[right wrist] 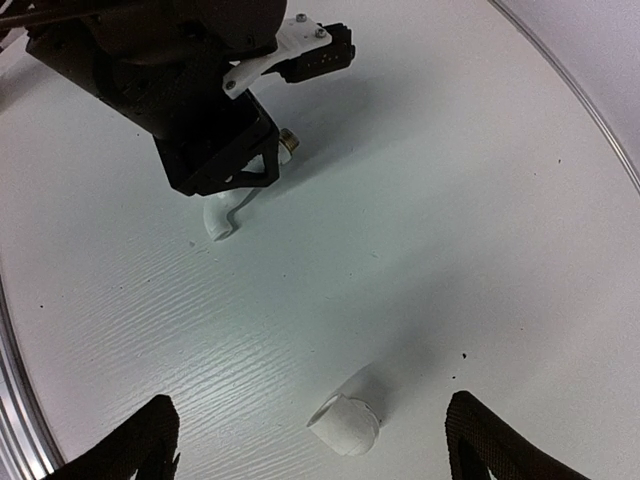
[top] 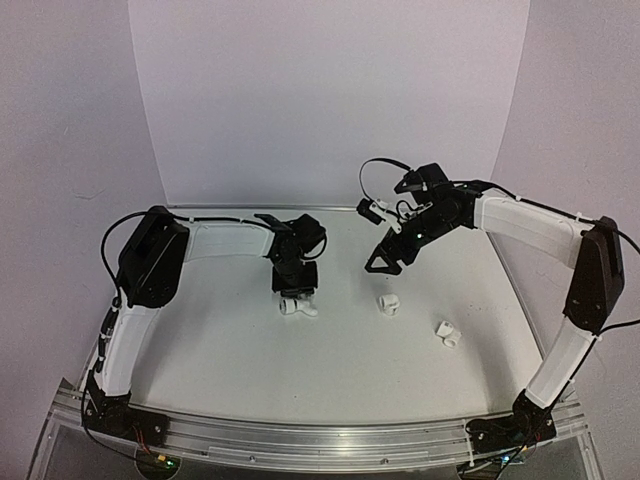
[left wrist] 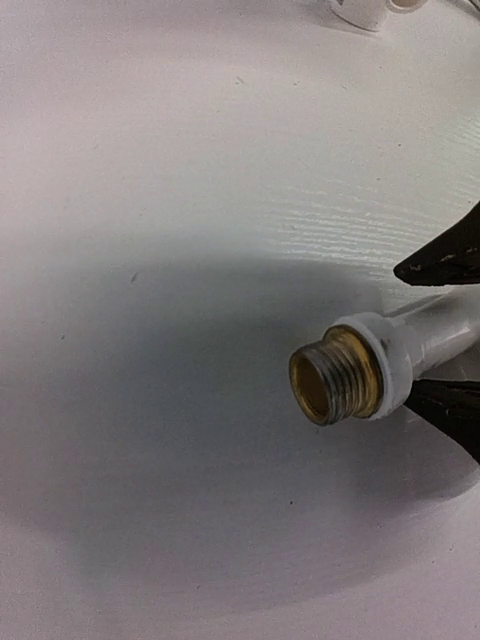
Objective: Install the water faucets
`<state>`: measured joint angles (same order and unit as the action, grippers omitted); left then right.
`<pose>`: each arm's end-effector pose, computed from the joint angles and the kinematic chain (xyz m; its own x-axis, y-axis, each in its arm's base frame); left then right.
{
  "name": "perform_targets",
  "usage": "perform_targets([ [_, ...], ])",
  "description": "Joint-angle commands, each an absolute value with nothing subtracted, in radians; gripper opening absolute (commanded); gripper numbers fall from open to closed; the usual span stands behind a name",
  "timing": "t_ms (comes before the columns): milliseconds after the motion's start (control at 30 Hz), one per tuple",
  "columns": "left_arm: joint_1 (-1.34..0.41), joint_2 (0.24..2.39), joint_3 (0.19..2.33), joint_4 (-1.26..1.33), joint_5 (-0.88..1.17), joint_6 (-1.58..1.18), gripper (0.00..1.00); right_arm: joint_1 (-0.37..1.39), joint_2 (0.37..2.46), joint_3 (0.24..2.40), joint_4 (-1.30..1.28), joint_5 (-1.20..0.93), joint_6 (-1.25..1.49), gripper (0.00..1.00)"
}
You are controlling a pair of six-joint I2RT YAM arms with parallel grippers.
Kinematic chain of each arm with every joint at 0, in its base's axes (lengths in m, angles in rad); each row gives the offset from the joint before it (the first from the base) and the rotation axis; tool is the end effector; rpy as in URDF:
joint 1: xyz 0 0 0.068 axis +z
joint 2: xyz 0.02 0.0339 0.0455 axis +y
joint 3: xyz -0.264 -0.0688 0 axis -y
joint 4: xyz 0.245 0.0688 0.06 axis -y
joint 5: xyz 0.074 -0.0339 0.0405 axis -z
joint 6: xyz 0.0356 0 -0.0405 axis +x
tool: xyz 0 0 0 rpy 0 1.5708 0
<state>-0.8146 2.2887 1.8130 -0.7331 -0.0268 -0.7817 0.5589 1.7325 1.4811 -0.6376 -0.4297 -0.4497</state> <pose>0.3285 -0.3469 0.1510 -0.9631 -0.0053 -0.2690 0.0594 0.9710 -0.2317 0.3158 0.2150 0.2886 -0.2865 -0.6453 -0.7081 -0.9207 0.3898 0.0174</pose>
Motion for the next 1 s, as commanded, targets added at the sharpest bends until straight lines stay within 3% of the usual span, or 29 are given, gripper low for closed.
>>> perform_targets([
  [0,-0.823,2.300,1.833,-0.726,0.048,-0.707,0.27,0.534,1.733,1.537,-0.638,-0.471,-0.432,0.89],
  [167,-0.824,2.300,1.825,-0.706,0.092,-0.654,0.18,0.506,1.741,1.546,-0.640,-0.498,-0.426,0.90],
  [533,-0.838,2.210,1.741,-0.599,0.184,-0.488,0.19,0.468,1.737,1.535,-0.641,-0.532,-0.423,0.90],
  [800,-0.864,2.044,1.685,-0.533,0.164,-0.348,0.04,0.459,1.739,1.528,-0.644,-0.611,-0.336,0.85],
  [967,-0.877,1.902,1.560,-0.419,0.179,-0.268,0.02,0.453,1.746,1.540,-0.646,-0.698,-0.220,0.82],
])
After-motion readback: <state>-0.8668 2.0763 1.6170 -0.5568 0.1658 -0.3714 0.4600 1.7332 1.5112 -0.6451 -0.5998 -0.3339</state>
